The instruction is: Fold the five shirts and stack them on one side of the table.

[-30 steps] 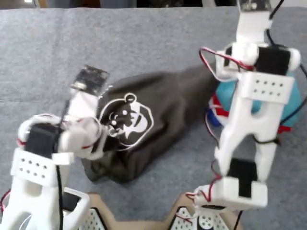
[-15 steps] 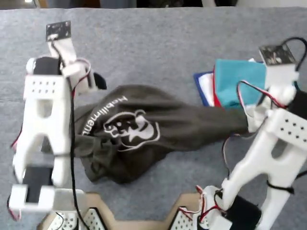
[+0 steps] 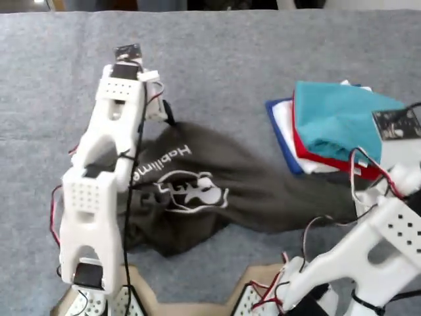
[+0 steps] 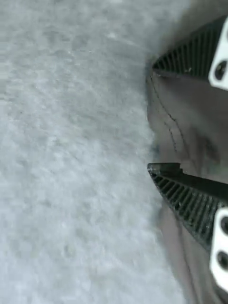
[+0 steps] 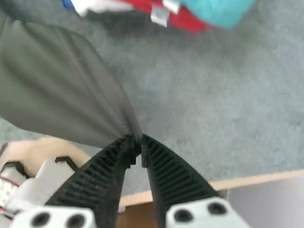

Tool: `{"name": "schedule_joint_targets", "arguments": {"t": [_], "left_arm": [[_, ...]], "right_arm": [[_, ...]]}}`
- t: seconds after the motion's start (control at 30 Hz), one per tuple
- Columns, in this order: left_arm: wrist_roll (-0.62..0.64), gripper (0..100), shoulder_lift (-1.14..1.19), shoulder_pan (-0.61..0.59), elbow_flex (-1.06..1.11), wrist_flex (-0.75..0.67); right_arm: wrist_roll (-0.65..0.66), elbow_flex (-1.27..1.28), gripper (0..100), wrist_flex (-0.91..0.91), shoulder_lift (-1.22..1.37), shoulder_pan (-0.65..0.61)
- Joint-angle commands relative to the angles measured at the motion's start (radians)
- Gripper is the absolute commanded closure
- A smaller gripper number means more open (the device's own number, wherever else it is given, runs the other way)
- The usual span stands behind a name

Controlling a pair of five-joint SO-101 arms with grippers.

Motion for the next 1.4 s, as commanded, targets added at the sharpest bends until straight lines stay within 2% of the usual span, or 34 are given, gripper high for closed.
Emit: {"name": "schedule_joint_targets", "arguments": {"t": [0.0, 0.1, 0.27, 0.33, 0.5, 0.6, 0.77, 0.87, 0.97, 1.07, 1.13, 1.23, 1.37], "left_arm": [[0.020, 70, 0.097, 0.038, -0.225, 0.074], [0.015, 74, 0.190, 0.068, -0.344, 0.155], [0.012, 92, 0.336, 0.099, -0.479, 0.216], [-0.032, 97, 0.385, 0.099, -0.515, 0.219], [-0.044, 97, 0.410, 0.062, -0.684, 0.272], [-0.046, 97, 0.373, -0.001, -0.842, 0.272], [-0.048, 97, 0.207, -0.143, -0.951, 0.273], [-0.046, 97, 0.078, -0.245, -0.949, 0.273], [-0.046, 97, -0.044, -0.354, -0.949, 0.273], [-0.044, 97, -0.141, -0.453, -0.932, 0.273], [-0.049, 97, -0.187, -0.496, -0.845, 0.273], [-0.051, 93, -0.236, -0.533, -0.625, 0.273], [-0.046, 73, -0.311, -0.564, -0.303, 0.272]], "right_arm": [[0.020, 0.036, 98.5, -0.014, -0.019, 0.049], [0.018, 0.064, 98.5, -0.017, -0.019, 0.046], [0.018, 0.059, 98.5, -0.035, -0.019, 0.043], [0.018, 0.064, 98.5, -0.049, -0.019, 0.043], [0.018, 0.062, 98.5, -0.048, -0.019, 0.038], [-0.026, 0.059, 98.5, -0.046, -0.024, -0.018], [-0.198, 0.058, 98.5, -0.044, -0.025, -0.230], [-0.341, 0.047, 98.5, -0.049, -0.019, -0.448], [-0.539, 0.036, 98.5, -0.077, -0.021, -0.717], [-0.661, 0.031, 98.5, -0.181, -0.015, -0.918], [-0.717, 0.038, 98.5, -0.270, 0.005, -0.994], [-0.736, 0.031, 98.5, -0.322, 0.065, -1.034], [-0.733, -0.021, 98.5, -0.318, 0.156, -1.010]]}}
